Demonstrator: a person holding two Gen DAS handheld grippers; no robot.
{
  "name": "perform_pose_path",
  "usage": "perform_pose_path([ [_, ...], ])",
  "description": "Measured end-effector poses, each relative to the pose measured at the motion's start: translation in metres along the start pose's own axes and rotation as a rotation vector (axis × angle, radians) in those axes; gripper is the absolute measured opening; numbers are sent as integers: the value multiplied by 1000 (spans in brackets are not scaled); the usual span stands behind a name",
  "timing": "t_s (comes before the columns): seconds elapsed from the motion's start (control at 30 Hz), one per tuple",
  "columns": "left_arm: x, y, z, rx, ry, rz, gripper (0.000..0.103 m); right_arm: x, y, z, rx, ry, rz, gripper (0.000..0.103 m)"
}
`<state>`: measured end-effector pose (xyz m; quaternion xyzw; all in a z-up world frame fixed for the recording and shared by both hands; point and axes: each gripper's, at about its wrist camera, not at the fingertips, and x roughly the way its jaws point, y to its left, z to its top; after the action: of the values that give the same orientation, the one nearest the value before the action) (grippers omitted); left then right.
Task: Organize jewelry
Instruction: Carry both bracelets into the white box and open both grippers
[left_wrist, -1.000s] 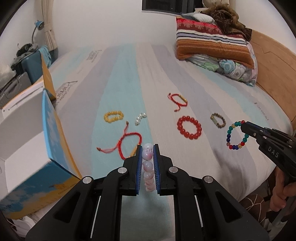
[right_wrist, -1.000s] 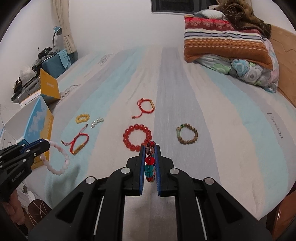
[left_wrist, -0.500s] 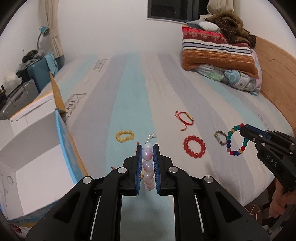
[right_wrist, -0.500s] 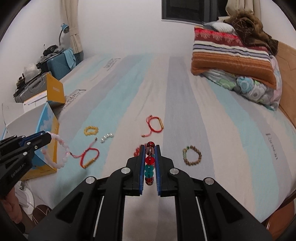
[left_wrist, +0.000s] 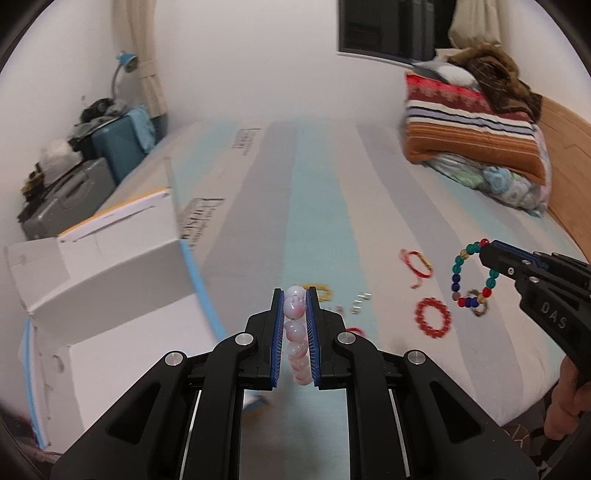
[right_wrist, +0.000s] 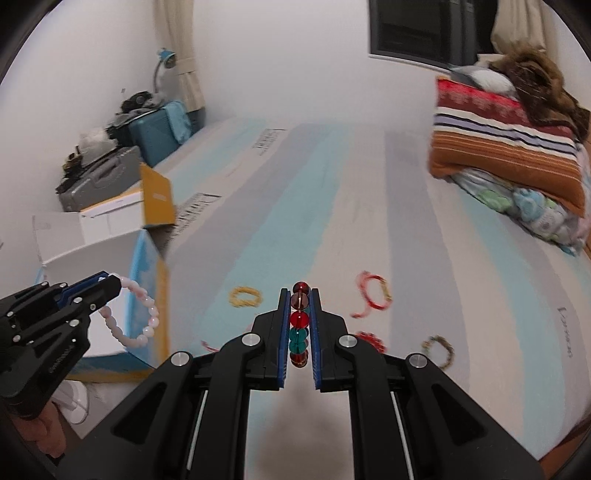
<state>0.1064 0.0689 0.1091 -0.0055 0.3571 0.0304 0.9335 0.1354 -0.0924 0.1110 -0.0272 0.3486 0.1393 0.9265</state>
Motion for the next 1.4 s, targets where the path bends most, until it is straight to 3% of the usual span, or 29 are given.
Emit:
perform_pose_path([
  [0.4, -24, 108, -7, -113, 0, 135, 11, 11, 114, 30, -116, -11, 123, 9],
  [0.83, -24, 211, -53, -229, 91, 247, 11, 41, 236, 17, -238, 44, 236, 9],
  [1.17, 9, 264, -103, -320, 235, 278, 11, 102, 280, -15, -289, 171, 215, 9],
  [1.4, 25, 275, -125, -340, 277, 293, 11, 127, 289, -32, -307, 228, 185, 9],
])
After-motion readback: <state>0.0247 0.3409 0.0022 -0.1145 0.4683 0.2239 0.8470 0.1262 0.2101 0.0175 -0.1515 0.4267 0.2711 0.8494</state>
